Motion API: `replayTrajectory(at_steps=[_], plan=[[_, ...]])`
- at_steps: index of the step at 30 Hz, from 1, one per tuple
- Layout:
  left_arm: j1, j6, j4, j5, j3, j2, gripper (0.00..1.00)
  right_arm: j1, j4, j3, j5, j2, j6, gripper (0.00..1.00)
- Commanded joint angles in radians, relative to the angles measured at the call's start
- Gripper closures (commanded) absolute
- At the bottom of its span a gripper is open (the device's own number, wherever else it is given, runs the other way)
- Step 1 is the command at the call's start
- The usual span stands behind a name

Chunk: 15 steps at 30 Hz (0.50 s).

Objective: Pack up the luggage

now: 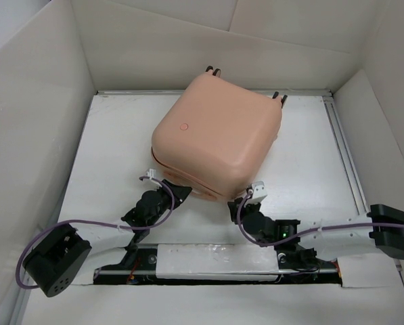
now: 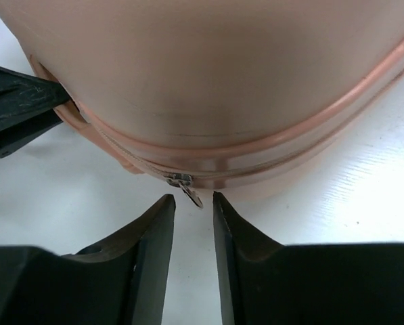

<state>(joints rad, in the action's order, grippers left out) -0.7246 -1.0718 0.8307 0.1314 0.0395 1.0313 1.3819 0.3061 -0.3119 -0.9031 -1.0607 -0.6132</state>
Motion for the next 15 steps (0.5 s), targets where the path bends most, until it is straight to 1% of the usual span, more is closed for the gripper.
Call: replayTrajectory(at_steps=[1, 4, 5, 6, 8, 9, 11, 13, 15], plan=[[-0.022, 0.055, 0.121, -0.113, 0.016, -0.028, 1.0, -0.003, 0.042, -0.07, -0.039, -0.048, -0.004, 0.65], [-0.022, 0.064, 0.108, -0.113, 0.016, -0.037, 1.0, -0.003, 0.065, -0.121, -0.062, -0.099, 0.047, 0.71], [-0.022, 0.064, 0.108, -0.113, 0.016, -0.037, 1.0, -0.003, 0.065, -0.133, -0.075, -0.111, 0.056, 0.76], [-0.022, 0.064, 0.108, -0.113, 0.016, -0.037, 1.0, -0.003, 0.076, -0.157, -0.076, -0.12, 0.056, 0.86], [-0.022, 0.064, 0.117, -0.122, 0.016, -0.025, 1.0, -0.003, 0.103, -0.168, -0.076, -0.15, 0.085, 0.93], [-0.022, 0.064, 0.128, -0.131, 0.016, -0.011, 1.0, -0.003, 0.149, -0.18, -0.065, -0.16, 0.095, 1.0], [-0.022, 0.073, 0.142, -0.142, 0.016, 0.007, 1.0, -0.003, 0.168, -0.199, -0.043, -0.199, 0.11, 1.0], [-0.032, 0.073, 0.166, -0.153, 0.016, 0.032, 1.0, 0.025, 0.168, -0.237, -0.043, -0.234, 0.11, 1.0], [-0.047, 0.073, 0.179, -0.144, 0.016, 0.041, 1.0, 0.078, 0.125, -0.28, -0.074, -0.295, 0.098, 1.0]])
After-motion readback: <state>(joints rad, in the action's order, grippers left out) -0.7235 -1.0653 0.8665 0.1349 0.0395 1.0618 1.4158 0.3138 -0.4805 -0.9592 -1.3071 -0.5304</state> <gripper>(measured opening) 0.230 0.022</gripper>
